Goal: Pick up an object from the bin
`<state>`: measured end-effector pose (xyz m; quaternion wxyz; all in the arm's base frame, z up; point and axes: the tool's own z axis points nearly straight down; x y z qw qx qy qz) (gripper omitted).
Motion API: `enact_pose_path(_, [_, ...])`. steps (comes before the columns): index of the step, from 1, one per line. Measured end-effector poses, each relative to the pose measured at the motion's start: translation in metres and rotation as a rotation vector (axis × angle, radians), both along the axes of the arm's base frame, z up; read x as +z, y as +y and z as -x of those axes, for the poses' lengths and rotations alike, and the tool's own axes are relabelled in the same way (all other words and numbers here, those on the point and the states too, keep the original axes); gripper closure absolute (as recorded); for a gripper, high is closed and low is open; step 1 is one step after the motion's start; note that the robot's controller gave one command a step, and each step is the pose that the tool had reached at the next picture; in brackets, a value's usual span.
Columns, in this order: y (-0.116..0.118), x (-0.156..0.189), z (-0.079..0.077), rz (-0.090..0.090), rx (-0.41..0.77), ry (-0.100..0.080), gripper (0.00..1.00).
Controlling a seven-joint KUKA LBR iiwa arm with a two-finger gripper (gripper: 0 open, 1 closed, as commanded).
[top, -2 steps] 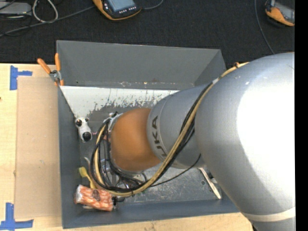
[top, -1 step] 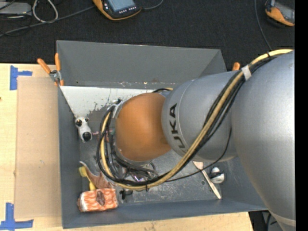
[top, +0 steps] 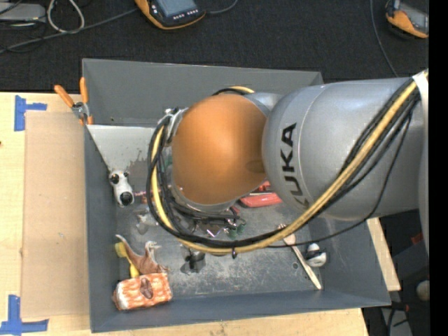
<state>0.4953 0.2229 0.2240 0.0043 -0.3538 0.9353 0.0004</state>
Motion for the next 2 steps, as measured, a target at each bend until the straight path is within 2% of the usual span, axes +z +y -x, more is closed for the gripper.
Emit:
enact_pose_path(1, [0.009,-0.054,0.009,-0.002,0.013,-0.005,0.00])
enact_pose_path(2, [0.021,-0.102,0.012,-0.006,-0.050,-0.010,0.00])
